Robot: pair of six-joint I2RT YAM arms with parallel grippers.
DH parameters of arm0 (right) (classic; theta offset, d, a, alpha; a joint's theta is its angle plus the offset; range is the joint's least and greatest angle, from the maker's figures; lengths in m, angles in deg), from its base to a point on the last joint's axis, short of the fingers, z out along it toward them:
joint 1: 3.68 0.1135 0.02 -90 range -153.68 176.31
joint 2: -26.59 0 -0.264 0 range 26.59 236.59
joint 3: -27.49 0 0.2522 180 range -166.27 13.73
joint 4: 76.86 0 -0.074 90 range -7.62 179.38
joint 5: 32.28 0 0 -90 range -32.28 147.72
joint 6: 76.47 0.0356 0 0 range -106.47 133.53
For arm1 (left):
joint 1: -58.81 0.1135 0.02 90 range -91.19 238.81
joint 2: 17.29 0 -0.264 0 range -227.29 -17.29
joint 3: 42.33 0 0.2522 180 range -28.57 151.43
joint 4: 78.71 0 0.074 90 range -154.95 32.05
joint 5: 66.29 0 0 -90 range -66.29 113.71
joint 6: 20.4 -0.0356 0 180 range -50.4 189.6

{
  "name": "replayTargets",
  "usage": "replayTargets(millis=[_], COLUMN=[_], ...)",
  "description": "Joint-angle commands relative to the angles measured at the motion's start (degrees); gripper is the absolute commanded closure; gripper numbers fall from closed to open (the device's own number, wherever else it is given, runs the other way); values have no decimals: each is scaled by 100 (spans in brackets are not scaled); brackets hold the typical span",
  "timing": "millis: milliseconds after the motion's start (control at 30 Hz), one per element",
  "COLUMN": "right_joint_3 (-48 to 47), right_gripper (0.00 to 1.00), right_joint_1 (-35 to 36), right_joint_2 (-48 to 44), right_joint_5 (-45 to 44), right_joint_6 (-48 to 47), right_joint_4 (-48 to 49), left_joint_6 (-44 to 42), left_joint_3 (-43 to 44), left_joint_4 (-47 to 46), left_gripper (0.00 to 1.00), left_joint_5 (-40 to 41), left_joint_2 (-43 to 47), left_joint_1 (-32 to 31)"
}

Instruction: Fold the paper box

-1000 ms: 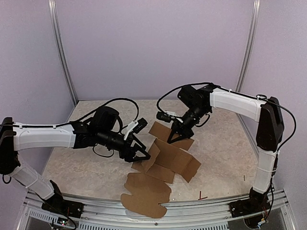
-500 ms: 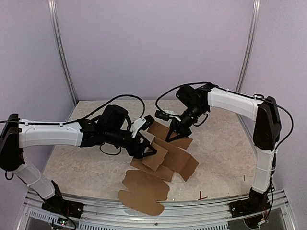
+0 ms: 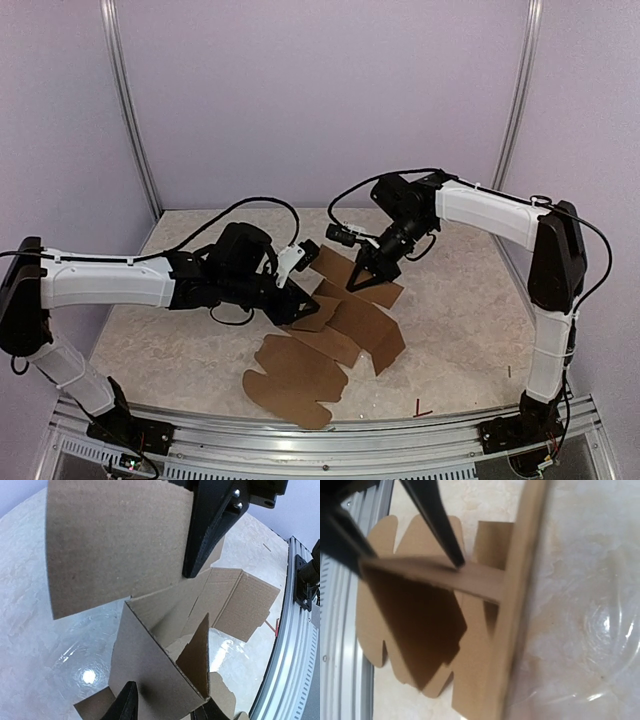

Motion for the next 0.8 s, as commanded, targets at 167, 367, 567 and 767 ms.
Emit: replayTargets(millis=[167, 367, 567, 767], right_joint_3=[-1, -4, 3, 13], right_gripper=[96, 96, 96, 96], right_joint_1=[36, 36, 36, 36], right_joint_2=[8, -11, -61, -73], right_joint_5=[485, 624, 702, 724], right_joint_6=[-238, -355, -458, -501], right_joint_4=[-334, -444, -532, -559], left_joint_6=[-130, -161, -236, -360], left_joint_3=[-286, -316, -289, -168], left_joint_4=[-380, -496, -562, -321], left_gripper=[76, 85, 83, 85], left_joint_5=[907, 500, -388, -472], left_joint_2=[618, 573, 320, 120], left_joint_1=[44, 143, 247, 283])
